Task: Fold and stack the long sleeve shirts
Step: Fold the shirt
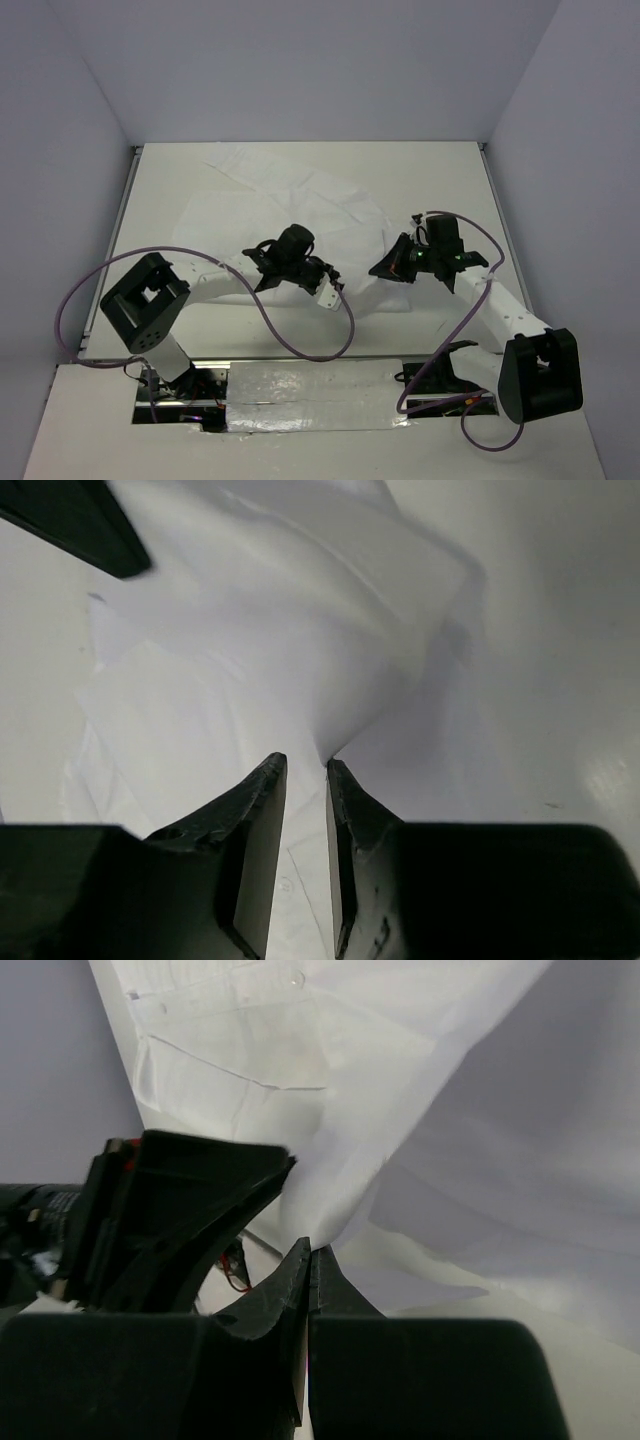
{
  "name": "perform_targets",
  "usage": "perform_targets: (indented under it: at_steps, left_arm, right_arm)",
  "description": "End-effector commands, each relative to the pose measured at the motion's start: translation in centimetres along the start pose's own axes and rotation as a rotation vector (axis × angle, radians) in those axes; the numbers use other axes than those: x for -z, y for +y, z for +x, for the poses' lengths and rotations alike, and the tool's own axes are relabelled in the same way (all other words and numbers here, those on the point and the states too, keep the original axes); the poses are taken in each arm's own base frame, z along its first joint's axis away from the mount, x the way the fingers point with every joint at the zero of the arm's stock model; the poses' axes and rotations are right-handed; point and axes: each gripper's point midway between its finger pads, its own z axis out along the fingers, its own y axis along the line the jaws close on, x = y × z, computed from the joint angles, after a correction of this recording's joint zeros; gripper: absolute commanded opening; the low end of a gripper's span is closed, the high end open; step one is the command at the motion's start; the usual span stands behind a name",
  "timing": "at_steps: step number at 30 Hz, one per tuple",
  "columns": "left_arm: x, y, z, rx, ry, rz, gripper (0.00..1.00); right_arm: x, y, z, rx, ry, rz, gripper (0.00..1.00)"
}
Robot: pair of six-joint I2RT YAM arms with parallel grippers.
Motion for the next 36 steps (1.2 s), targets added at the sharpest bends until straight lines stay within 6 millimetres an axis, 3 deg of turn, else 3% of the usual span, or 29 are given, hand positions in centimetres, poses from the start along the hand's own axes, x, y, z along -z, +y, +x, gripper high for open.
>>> perform_targets:
  at_steps: [1, 10, 19, 22, 23, 24, 26, 27, 29, 31, 36]
  left_arm:
    - [-0.6, 1.8, 1.1, -0.077, 0.039, -0.069, 0.36]
    - [-1.9, 0.7, 0.7, -0.041, -0.004, -0.067, 0.54]
    - [-3.3, -2.2, 2.2, -0.145, 0.026, 0.022, 0.57]
    - [-2.2, -0.1, 1.8, -0.092, 0.051, -0.065, 0.56]
    - [-1.1, 1.2, 1.0, -0.008, 0.044, -0.115, 0.56]
    - [0.2, 2.5, 1.5, 0.048, 0.052, -0.153, 0.56]
    - [2.9, 4.7, -0.2, 0.16, -0.004, -0.204, 0.56]
    - [4.1, 4.1, 0.7, 0.221, 0.011, -0.183, 0.56]
    - [5.4, 3.6, -0.4, 0.183, -0.024, -0.143, 0.57]
    - [5.7, 1.2, -0.2, 0.139, -0.008, -0.063, 0.57]
    - [4.4, -1.1, 1.4, -0.023, 0.053, -0.027, 0.58]
  right_arm:
    - [0.0, 0.9, -0.2, 0.0, -0.006, -0.04, 0.0]
    - [-0.7, 0.2, 0.3, -0.037, 0.006, -0.042, 0.0]
    - [-0.6, 1.1, 0.0, -0.043, 0.008, -0.072, 0.0]
    - [-0.6, 0.0, 0.1, -0.029, 0.003, -0.022, 0.0]
    - [-0.6, -0.4, 0.3, -0.033, 0.008, -0.013, 0.0]
    - [-0.6, -0.5, 0.3, -0.034, 0.007, -0.013, 0.0]
    - [-0.6, -1.0, 0.5, -0.038, 0.001, -0.006, 0.0]
    - [-0.6, -1.1, 0.4, -0.033, -0.008, -0.002, 0.0]
    - [-0.7, -1.2, 0.3, -0.029, -0.014, -0.01, 0.0]
    - [-0.8, -0.8, 0.6, -0.048, 0.009, -0.034, 0.0]
    - [-0.1, -0.3, 0.0, -0.016, -0.02, -0.015, 0.0]
